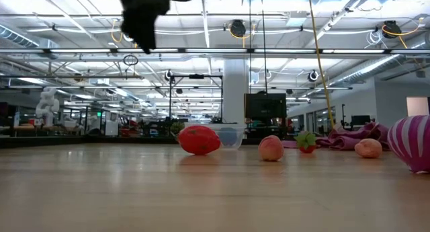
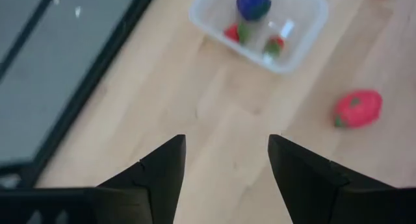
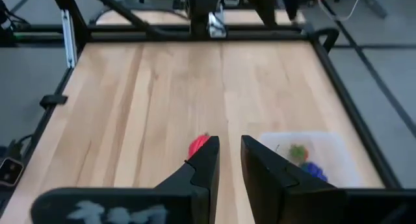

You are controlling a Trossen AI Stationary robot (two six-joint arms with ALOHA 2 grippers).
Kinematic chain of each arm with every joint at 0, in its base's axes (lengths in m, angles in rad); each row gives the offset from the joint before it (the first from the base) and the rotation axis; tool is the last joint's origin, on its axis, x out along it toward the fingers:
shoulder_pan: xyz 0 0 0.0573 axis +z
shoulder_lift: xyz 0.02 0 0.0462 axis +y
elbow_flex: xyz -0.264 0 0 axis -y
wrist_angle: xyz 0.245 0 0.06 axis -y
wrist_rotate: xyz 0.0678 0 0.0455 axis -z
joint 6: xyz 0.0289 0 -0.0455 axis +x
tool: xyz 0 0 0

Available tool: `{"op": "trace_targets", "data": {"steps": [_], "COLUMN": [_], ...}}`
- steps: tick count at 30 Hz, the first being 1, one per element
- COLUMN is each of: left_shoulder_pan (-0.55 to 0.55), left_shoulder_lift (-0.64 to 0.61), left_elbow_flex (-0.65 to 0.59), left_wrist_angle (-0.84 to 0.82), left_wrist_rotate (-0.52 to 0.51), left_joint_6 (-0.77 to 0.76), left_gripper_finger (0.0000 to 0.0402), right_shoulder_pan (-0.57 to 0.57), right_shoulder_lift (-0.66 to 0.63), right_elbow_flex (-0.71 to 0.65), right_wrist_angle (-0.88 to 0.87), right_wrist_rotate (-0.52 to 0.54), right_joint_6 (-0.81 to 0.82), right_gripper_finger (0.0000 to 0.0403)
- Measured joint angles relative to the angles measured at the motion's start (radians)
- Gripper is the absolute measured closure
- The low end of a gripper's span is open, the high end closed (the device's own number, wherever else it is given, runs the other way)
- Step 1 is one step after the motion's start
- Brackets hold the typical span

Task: Pick and placing Produce into tupperware
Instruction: Put the red dragon fruit into the transparent bin

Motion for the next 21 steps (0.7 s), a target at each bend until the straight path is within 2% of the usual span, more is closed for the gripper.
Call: {"op": "trace_targets", "data": {"steps": [4, 7, 13, 21], "left_shoulder_pan": [-0.050, -0.089, -0.165, -0.192], "left_shoulder_lift": [-0.117, -0.186, -0.262, -0.271], "left_elbow_flex": [-0.152, -0.276, -0.496, -0.635], "left_wrist_angle": [0.011, 0.034, 0.134, 0.258], "left_wrist_rotate": [-0.015, -0.034, -0.034, -0.034], "left_joint_6": [-0.097, -0.173, -0.260, -0.263], "left_gripper_finger": [0.0176, 0.0176, 0.0176, 0.0176], "right_shoulder_pan": [0.023, 0.040, 0.062, 0.048], "right_shoulder_lift": [0.010, 0.017, 0.023, 0.044], "right_elbow_flex": [-0.011, -0.047, -0.173, -0.363], "right_wrist_angle": [-0.018, 0.027, 0.126, 0.423], "right_wrist_rotate": [-0.006, -0.061, -0.087, -0.126], "right_joint_6": [0.011, 0.012, 0.015, 0.027], "right_gripper_finger": [0.0346, 0.0346, 0.0346, 0.0322]}}
